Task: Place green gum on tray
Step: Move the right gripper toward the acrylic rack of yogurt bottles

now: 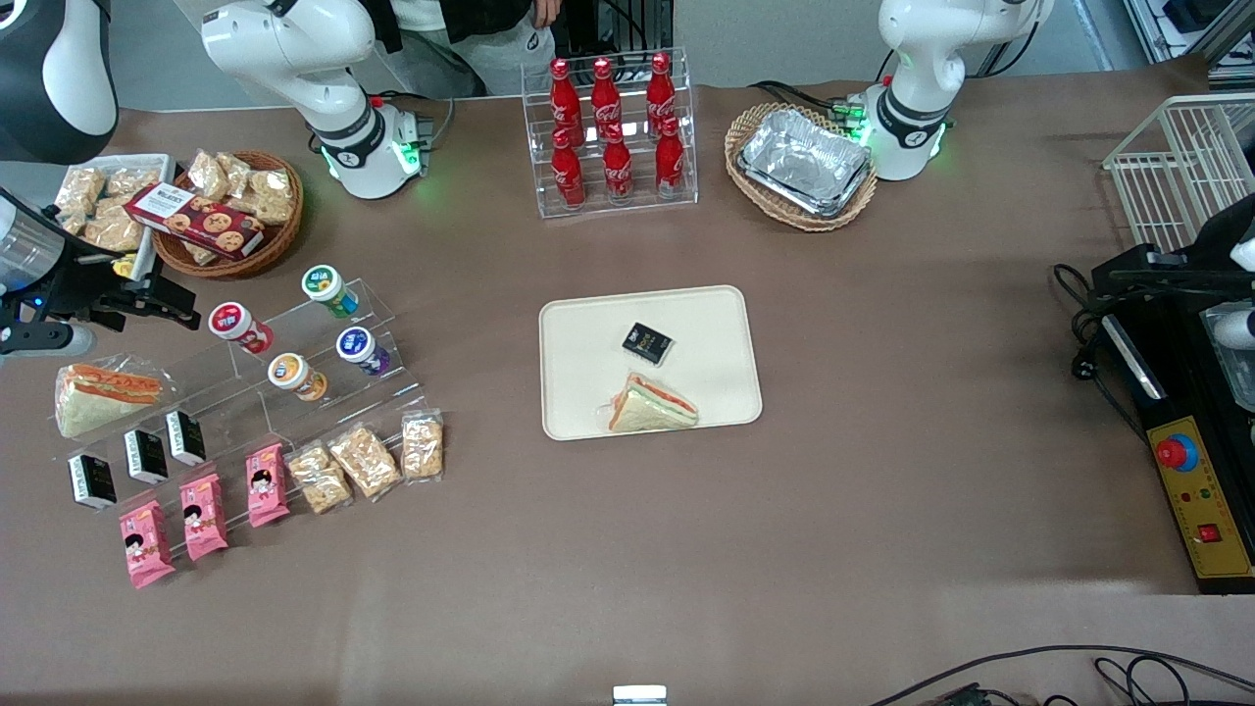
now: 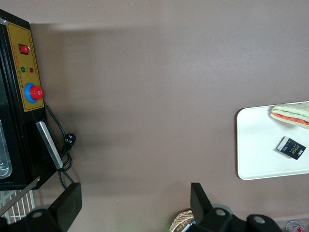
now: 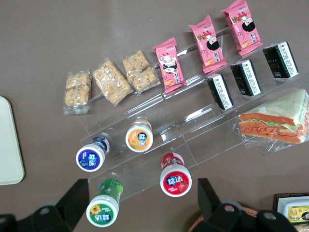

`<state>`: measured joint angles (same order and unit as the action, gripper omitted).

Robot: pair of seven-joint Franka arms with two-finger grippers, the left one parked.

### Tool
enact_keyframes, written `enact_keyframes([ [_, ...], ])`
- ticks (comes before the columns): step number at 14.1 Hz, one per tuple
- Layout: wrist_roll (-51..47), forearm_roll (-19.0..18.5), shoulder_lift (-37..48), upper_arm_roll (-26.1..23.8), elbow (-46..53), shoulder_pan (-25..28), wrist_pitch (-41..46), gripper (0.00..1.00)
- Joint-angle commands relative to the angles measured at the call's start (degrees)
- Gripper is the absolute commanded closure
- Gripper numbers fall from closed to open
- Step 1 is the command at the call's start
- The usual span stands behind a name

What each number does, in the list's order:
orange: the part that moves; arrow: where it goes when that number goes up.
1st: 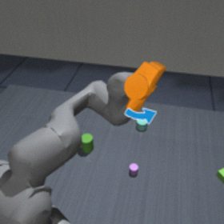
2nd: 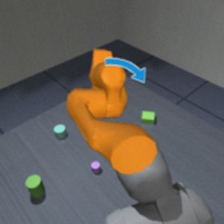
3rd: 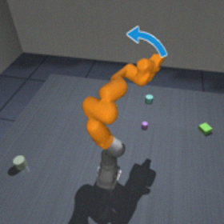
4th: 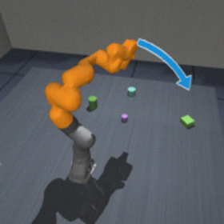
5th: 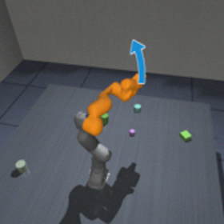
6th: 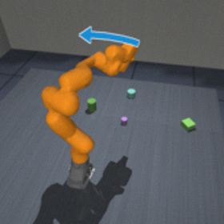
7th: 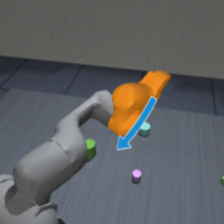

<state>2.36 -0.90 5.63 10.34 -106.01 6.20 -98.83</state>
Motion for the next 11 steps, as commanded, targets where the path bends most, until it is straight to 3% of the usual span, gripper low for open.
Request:
enact_keyframes([
  [1, -1.3, -0.1, -0.1, -0.3, 0.4, 0.3, -0.4, 0.00],
  [11, -4.6, 0.0, 1.1, -2.8, 4.5, 1.4, 2.8, 0.00],
])
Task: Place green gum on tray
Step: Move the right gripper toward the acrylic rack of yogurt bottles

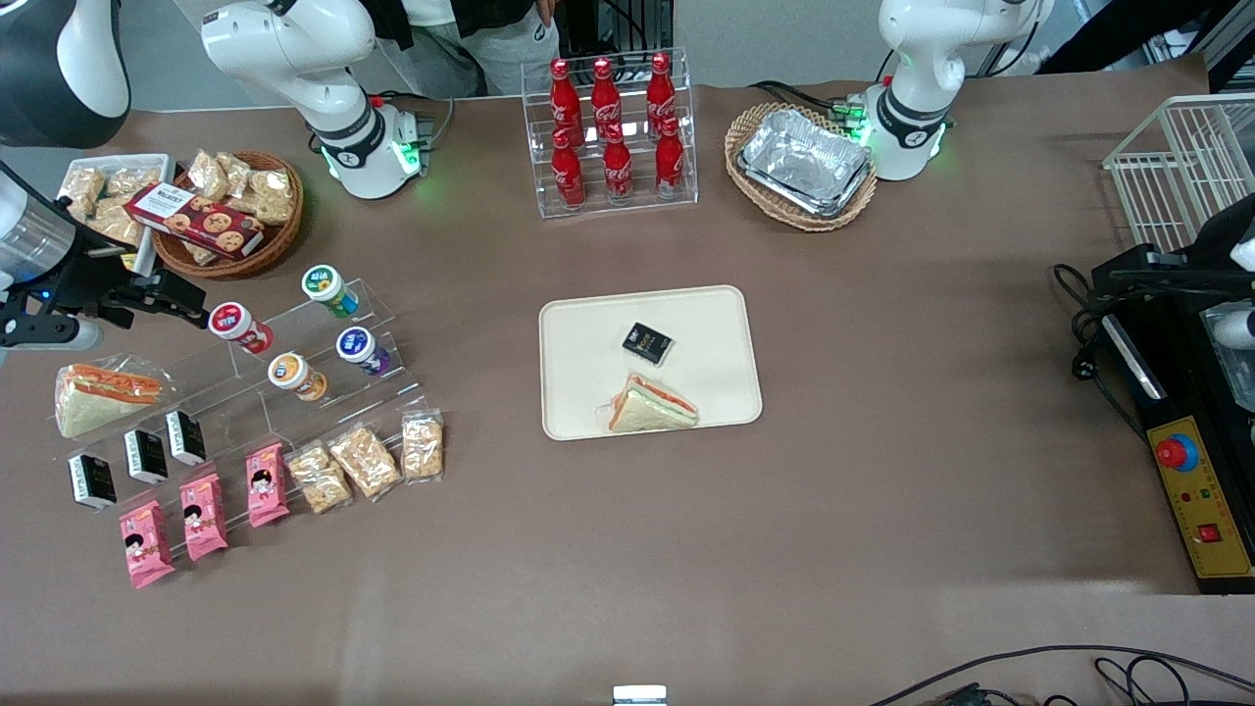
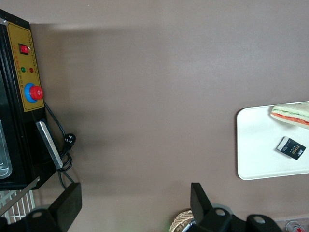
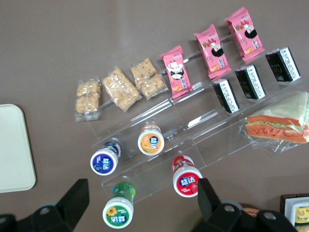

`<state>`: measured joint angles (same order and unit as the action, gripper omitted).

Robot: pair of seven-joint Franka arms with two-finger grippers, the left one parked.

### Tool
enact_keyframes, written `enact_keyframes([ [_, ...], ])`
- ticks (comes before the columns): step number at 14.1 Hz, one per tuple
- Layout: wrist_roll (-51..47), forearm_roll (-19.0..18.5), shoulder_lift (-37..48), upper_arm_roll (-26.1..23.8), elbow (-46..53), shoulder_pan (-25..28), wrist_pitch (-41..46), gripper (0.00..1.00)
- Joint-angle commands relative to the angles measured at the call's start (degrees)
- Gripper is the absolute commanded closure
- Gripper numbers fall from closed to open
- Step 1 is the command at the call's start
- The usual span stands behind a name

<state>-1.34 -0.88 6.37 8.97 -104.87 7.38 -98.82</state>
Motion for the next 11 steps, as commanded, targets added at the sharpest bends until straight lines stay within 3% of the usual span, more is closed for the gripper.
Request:
enact_keyframes([
  [1, -0.4, 0.1, 0.2, -1.4, 4.2, 0.2, 4.1, 0.00],
  [8, -1.3, 0.5, 0.7, -3.1, 6.4, 0.3, 9.1, 0.00],
  [11, -1.4, 0.8, 4.5, -3.1, 1.9, 0.3, 8.5, 0.00],
])
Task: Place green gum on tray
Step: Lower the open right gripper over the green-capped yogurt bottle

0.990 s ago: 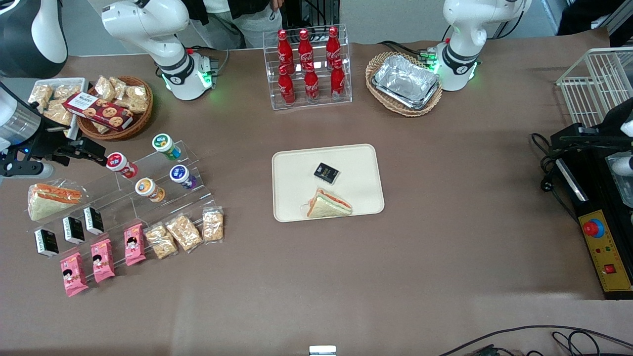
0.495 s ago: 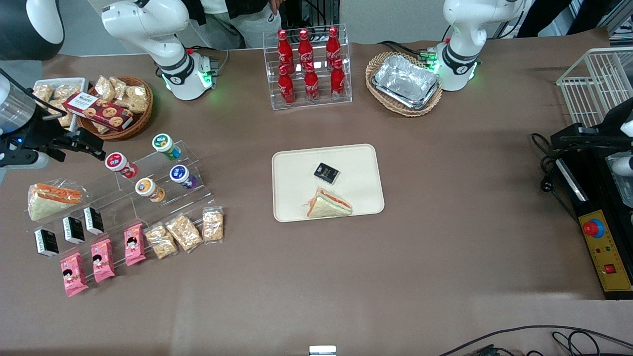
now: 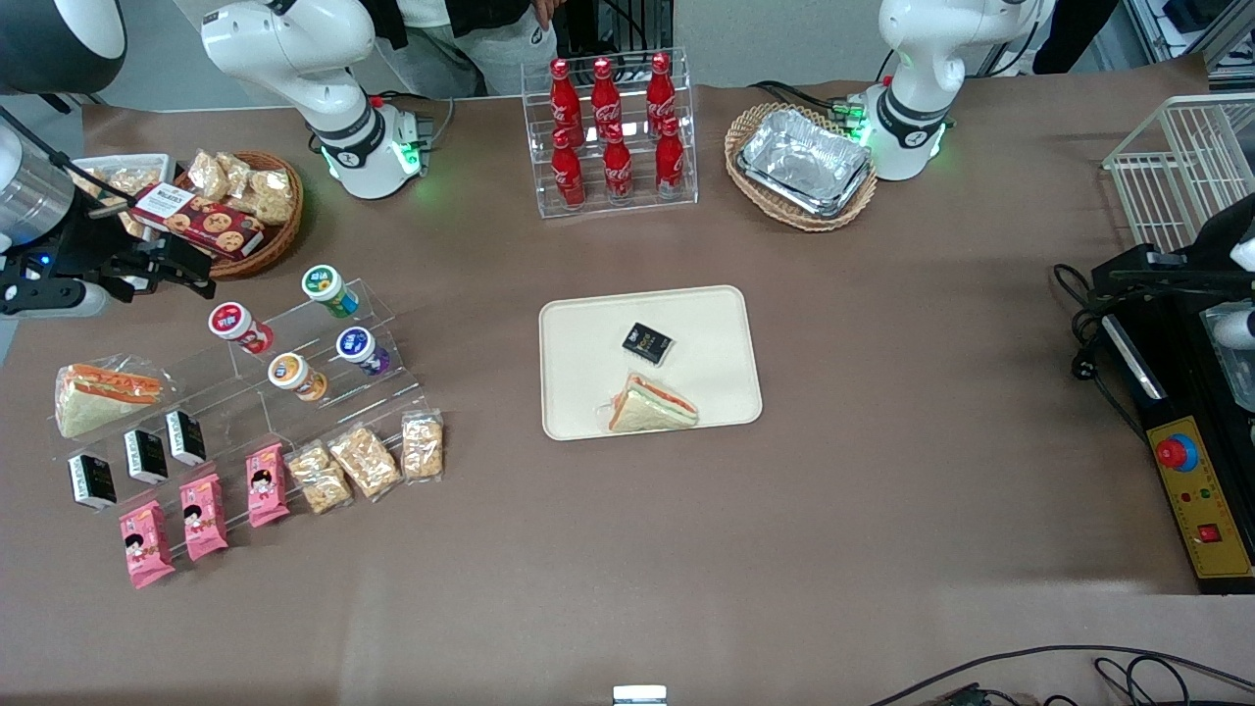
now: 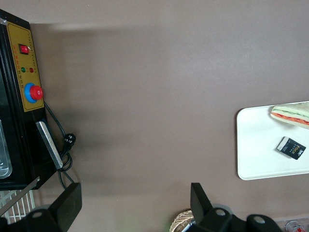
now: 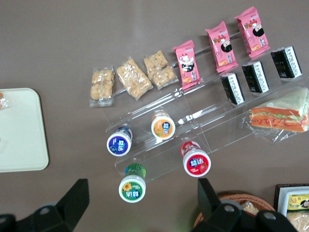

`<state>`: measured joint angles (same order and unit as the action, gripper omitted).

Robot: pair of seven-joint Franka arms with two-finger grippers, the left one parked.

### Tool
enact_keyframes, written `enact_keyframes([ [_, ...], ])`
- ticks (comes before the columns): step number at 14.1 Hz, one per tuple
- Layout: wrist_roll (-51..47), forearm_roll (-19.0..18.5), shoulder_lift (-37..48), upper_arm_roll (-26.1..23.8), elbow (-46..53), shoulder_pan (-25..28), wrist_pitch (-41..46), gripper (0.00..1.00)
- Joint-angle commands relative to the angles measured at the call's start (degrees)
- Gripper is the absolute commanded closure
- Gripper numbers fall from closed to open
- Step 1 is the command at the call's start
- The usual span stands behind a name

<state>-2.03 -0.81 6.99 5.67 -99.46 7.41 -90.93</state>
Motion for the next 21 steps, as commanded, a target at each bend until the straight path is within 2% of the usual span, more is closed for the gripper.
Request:
enact_keyframes([
  [1, -1.6, 1.0, 5.6, 0.0, -5.6, 0.3, 0.1, 0.00],
  [7, -7.3, 1.0, 20.4, -2.2, -27.7, 1.2, -10.3, 0.00],
  [11, -7.6, 1.0, 23.8, -2.2, -33.8, 1.4, -11.9, 0.00],
  [17, -8.0, 1.2, 19.9, -2.2, -35.6, 1.3, -15.9, 0.01],
  [21, -11.6, 1.5, 17.2, -2.2, -37.9, 1.4, -20.4, 0.00],
])
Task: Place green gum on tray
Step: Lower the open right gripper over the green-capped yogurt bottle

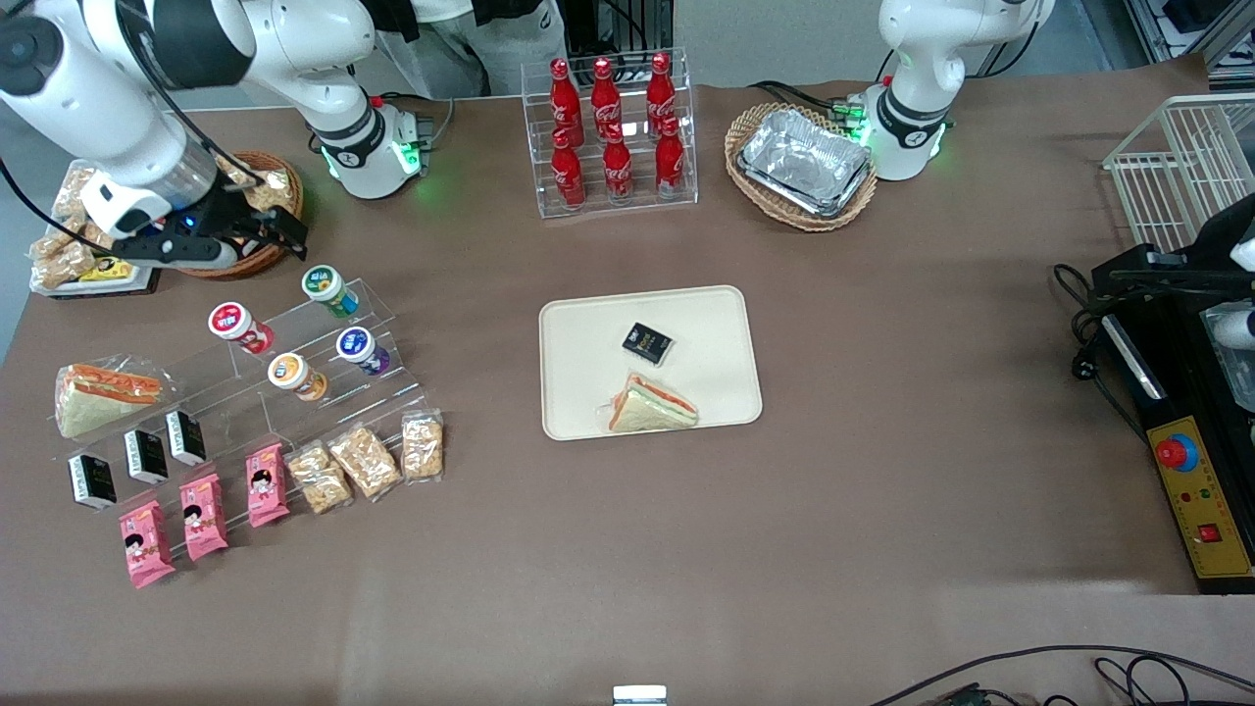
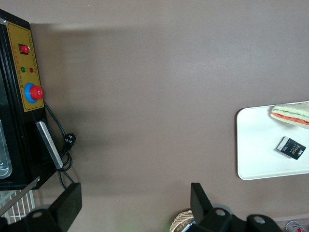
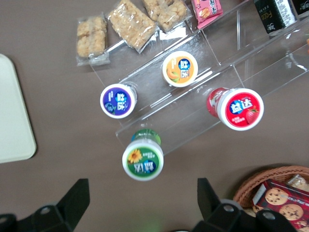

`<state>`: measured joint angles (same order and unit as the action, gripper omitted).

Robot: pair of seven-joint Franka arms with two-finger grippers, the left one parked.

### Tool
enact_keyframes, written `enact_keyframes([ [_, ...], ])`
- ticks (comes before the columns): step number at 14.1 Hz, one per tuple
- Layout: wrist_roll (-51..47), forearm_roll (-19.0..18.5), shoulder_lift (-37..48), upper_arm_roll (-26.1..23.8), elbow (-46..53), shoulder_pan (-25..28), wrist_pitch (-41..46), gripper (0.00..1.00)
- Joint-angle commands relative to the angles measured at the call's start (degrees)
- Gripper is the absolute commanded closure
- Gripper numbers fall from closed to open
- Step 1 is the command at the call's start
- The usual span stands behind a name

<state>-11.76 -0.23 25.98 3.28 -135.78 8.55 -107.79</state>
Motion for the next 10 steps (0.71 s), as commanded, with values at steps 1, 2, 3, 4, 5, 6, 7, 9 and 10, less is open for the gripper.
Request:
enact_keyframes([
  [1, -1.8, 1.0, -2.2, 0.1, -2.0, 0.2, -3.9, 0.00],
  [2, -1.8, 1.0, -2.3, 0.1, -3.1, 0.3, -4.4, 0.00],
  [3, -1.8, 1.0, -2.2, 0.1, -4.7, 0.7, -6.1, 0.00],
  [4, -1.8, 1.0, -2.1, 0.1, -6.3, 0.7, -7.7, 0.00],
  [5, -1.9, 1.0, -2.0, 0.1, -7.7, 0.7, -9.3, 0.00],
  [6, -2.3, 1.3, -2.0, 0.1, -8.4, 0.8, -10.8, 0.00],
  [7, -2.5, 1.8, -2.2, 0.1, -8.5, 0.8, -11.4, 0.00],
  [9, -2.5, 1.8, -2.5, 0.1, -9.2, 0.8, -12.6, 0.00],
  [10, -2.5, 1.8, -2.4, 0.1, -10.5, 0.7, -14.1, 0.01],
])
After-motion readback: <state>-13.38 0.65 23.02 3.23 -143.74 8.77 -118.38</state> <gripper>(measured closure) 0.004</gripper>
